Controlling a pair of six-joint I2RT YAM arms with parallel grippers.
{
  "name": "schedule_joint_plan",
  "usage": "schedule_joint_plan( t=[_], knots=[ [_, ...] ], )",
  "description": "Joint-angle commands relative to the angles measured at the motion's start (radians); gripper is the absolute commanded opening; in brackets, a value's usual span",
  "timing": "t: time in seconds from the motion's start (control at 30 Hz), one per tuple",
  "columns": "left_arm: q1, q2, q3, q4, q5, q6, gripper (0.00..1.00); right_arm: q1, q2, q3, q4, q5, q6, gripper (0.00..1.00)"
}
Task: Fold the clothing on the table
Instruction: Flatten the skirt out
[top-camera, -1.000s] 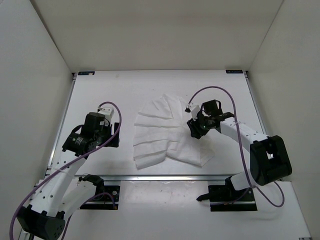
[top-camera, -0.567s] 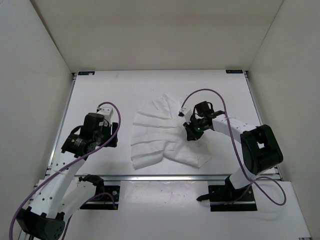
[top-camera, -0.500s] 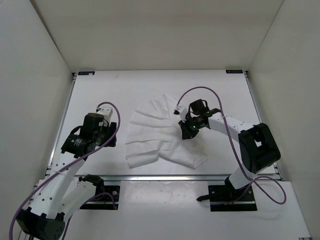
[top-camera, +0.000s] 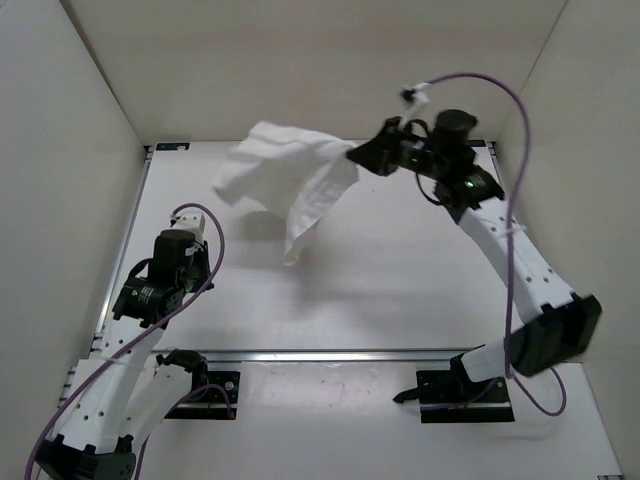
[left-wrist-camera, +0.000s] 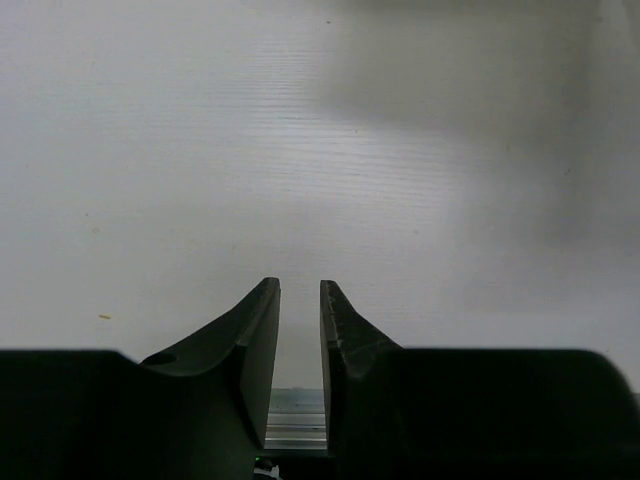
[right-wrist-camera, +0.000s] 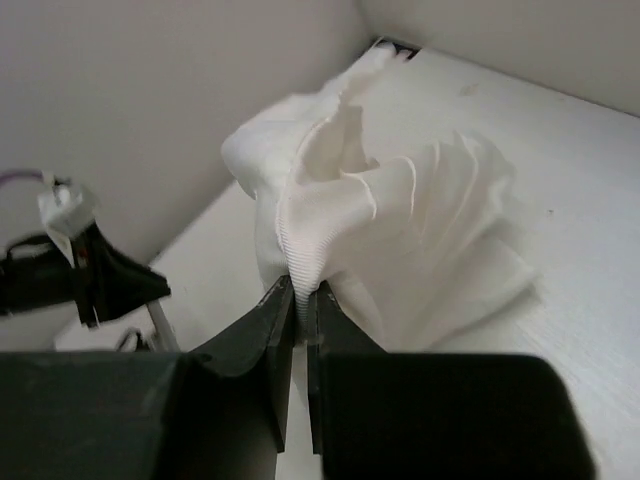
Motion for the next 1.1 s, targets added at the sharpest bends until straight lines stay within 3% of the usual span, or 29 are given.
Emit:
schedule_joint_plan(
  t=[0.0, 0.1, 0.23, 0.3, 0.33, 0.4, 0.43, 0.47, 0.5, 0.63, 0.73, 0.87, 1.07],
  knots=[
    [0.009, -0.003, -0.003, 0.008, -0.023, -0.010, 0.35, -0.131, -0.159, -0.304, 0.089, 0.005, 0.275, 0.00],
    [-0.002, 0.011, 0.001, 0.014, 0.008, 0.016, 0.34, -0.185, -0.281, -0.582, 0.104, -0.015, 0.318, 0.00],
    [-0.011, 0.042, 0.017, 0.017, 0.057, 0.036, 0.30, -0.144, -0.353, -0.831, 0.029, 0.066, 0.322, 0.00],
    [-0.009, 0.065, 0.055, 0.026, 0.129, 0.019, 0.30, -0.136, -0.371, -0.923, 0.043, 0.083, 0.342, 0.00],
    [-0.008, 0.094, 0.072, 0.054, 0.229, -0.001, 0.35, -0.124, -0.378, -0.983, 0.053, 0.121, 0.361, 0.00],
    [-0.031, 0.131, 0.064, 0.094, 0.310, -0.059, 0.40, -0.127, -0.382, -1.014, 0.049, 0.136, 0.367, 0.00],
    [-0.054, 0.153, 0.051, 0.120, 0.334, -0.102, 0.46, -0.131, -0.379, -1.021, 0.047, 0.150, 0.353, 0.00],
    [-0.080, 0.181, 0.009, 0.173, 0.364, -0.146, 0.59, -0.140, -0.373, -1.022, 0.041, 0.141, 0.349, 0.00],
    [-0.084, 0.193, -0.035, 0.231, 0.374, -0.177, 0.64, -0.160, -0.375, -1.026, 0.041, 0.135, 0.335, 0.00],
    [-0.088, 0.272, -0.209, 0.443, 0.491, -0.364, 0.67, -0.197, -0.385, -1.022, 0.037, 0.126, 0.297, 0.00],
    [-0.127, 0.316, -0.330, 0.626, 0.493, -0.487, 0.66, -0.206, -0.390, -1.023, 0.038, 0.120, 0.274, 0.00],
    [-0.187, 0.423, -0.325, 0.738, 0.461, -0.532, 0.68, -0.207, -0.396, -1.040, 0.041, 0.108, 0.252, 0.00],
    [-0.244, 0.568, -0.278, 0.776, 0.425, -0.564, 0.66, -0.208, -0.394, -1.066, 0.070, 0.097, 0.247, 0.00]
  ],
)
